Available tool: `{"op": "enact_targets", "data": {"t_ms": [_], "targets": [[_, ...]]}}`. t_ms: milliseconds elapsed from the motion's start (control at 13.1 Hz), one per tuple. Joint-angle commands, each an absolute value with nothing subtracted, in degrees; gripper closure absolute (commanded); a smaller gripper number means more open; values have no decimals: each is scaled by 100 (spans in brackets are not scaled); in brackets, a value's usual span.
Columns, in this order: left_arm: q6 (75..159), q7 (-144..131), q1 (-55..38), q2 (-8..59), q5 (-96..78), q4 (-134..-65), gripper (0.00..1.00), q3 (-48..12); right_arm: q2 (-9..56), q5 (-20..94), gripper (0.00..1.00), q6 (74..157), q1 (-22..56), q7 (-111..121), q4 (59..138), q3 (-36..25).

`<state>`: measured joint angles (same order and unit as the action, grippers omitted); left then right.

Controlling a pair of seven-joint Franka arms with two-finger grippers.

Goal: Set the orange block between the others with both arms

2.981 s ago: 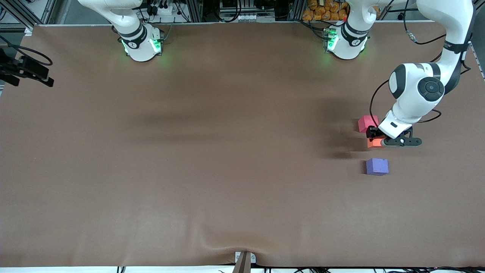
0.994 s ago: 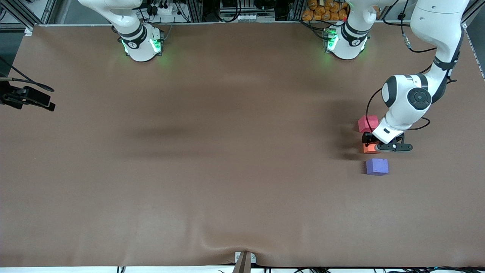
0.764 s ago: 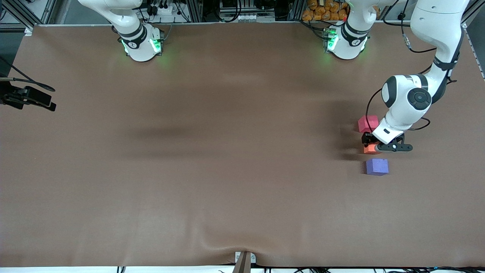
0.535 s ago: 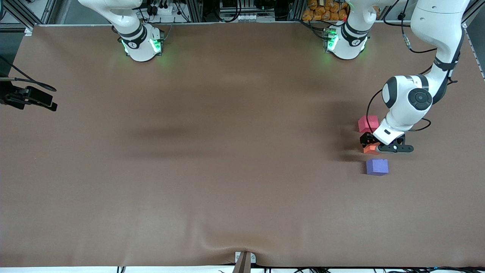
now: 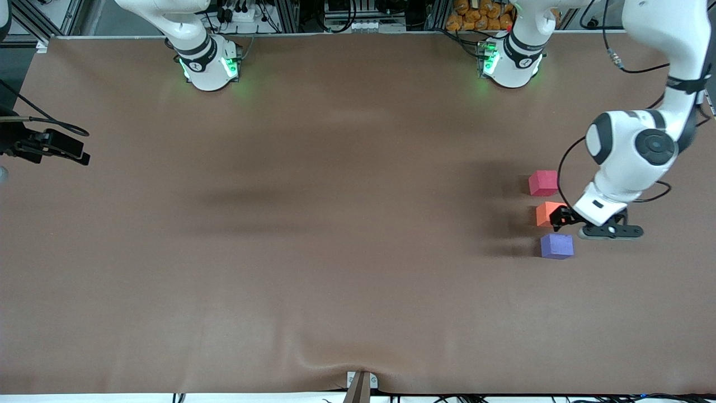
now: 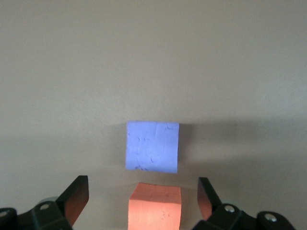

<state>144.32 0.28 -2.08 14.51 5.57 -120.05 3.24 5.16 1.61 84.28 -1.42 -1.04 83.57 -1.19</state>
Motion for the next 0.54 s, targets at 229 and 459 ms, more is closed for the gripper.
{"op": "enact_targets", "data": {"t_ms": [229,459], "targets": [[12518,-88,-220,1450,317,-10532,0,53,571,264,0,8438,-18,-62,8314,-132],[11290,-272,-220,1450,308,-9618,0,-123,571,264,0,8455,9,-62,8306,-132]]}}
